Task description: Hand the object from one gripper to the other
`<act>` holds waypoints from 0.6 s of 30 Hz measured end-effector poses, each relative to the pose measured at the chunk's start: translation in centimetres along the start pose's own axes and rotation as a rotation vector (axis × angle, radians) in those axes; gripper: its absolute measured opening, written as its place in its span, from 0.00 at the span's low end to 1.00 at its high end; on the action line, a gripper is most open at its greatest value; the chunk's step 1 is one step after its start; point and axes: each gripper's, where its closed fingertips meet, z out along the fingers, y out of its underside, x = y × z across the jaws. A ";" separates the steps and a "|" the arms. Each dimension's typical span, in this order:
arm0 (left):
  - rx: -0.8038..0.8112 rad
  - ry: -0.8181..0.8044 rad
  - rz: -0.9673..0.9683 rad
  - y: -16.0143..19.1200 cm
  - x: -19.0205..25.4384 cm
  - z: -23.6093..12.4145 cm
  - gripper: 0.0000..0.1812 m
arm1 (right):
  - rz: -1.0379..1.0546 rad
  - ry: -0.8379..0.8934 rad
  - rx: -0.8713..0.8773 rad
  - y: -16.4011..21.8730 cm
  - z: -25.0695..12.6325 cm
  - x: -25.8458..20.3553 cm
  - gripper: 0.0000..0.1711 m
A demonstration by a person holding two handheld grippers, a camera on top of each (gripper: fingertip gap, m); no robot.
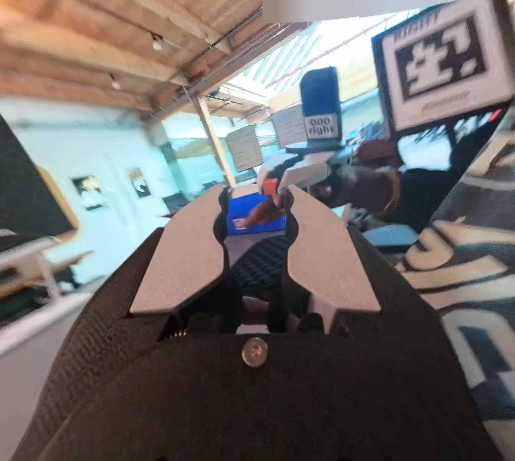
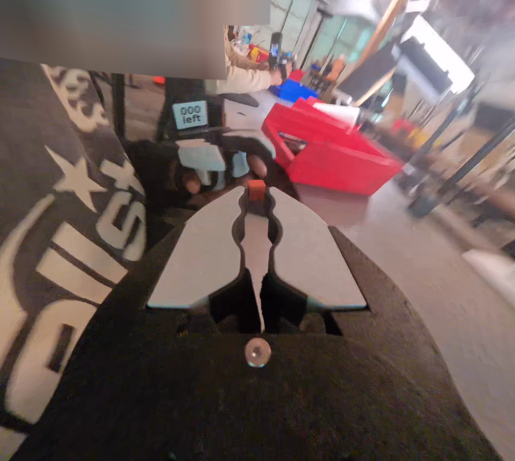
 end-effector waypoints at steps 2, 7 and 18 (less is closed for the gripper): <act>-0.024 -0.005 0.171 0.0 0.6 0.1 0.21 | 0.233 -0.051 -0.047 0.8 0.1 -0.1 0.07; -0.124 0.019 0.442 1.6 2.0 0.6 0.19 | 0.646 -0.278 -0.095 1.0 0.2 -2.6 0.07; -0.219 0.046 0.761 3.6 3.4 0.9 0.07 | 0.888 -0.385 -0.174 2.2 0.1 -3.5 0.07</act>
